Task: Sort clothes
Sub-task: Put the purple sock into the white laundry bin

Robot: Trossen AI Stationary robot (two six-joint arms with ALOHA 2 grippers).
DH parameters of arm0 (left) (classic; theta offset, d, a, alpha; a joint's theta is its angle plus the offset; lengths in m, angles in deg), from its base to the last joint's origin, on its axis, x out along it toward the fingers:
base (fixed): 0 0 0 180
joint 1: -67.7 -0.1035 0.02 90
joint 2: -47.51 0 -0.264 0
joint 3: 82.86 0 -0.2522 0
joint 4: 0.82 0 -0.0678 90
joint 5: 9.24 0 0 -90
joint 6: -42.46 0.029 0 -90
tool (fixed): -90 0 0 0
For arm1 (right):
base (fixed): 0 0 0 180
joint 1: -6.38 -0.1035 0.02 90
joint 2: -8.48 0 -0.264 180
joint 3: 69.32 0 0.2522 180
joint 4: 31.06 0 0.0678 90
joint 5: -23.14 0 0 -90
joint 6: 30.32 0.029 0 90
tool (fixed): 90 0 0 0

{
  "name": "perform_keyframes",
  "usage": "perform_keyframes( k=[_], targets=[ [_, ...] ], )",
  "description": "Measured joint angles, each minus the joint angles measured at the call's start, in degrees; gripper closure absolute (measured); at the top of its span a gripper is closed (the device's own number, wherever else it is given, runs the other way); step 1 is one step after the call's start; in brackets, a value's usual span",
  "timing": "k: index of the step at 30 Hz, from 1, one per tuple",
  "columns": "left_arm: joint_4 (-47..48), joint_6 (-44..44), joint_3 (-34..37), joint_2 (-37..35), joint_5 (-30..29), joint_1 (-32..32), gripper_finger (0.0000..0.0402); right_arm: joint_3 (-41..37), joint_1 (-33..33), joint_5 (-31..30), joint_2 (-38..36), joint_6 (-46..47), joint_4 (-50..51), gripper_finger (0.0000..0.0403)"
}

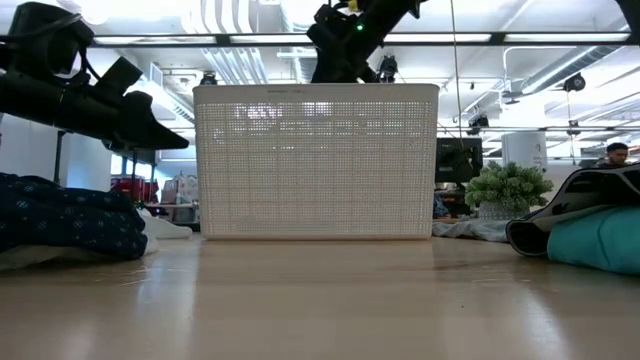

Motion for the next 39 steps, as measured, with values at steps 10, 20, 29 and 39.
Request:
perform_keyframes(
  k=[10, 20, 29, 39],
  targets=[
    [0.0, 0.0, 0.02, 0.0, 0.0, -0.01, 0.0374, 0.0, -0.31, -0.55, -4.75, -5.8, 4.2, 0.0393],
    [0.02, 0.0, 0.0, 0.0, 0.0, -0.01, 0.0374, -2.84, -1.43, -0.35, -9.14, -8.2, 6.93, 0.0402],
    [0.02, 0.0, 0.02, 0.0, -0.01, 0.01, 0.0374, -10.33, -5.37, -0.22, -16.87, -7.36, 6.28, 0.0403],
    [0.01, 0.0, 0.01, 0.0, -0.02, -0.01, 0.0374, -19.73, -12.84, -0.43, -27.48, -2.9, 6.58, 0.0403]
  ],
)
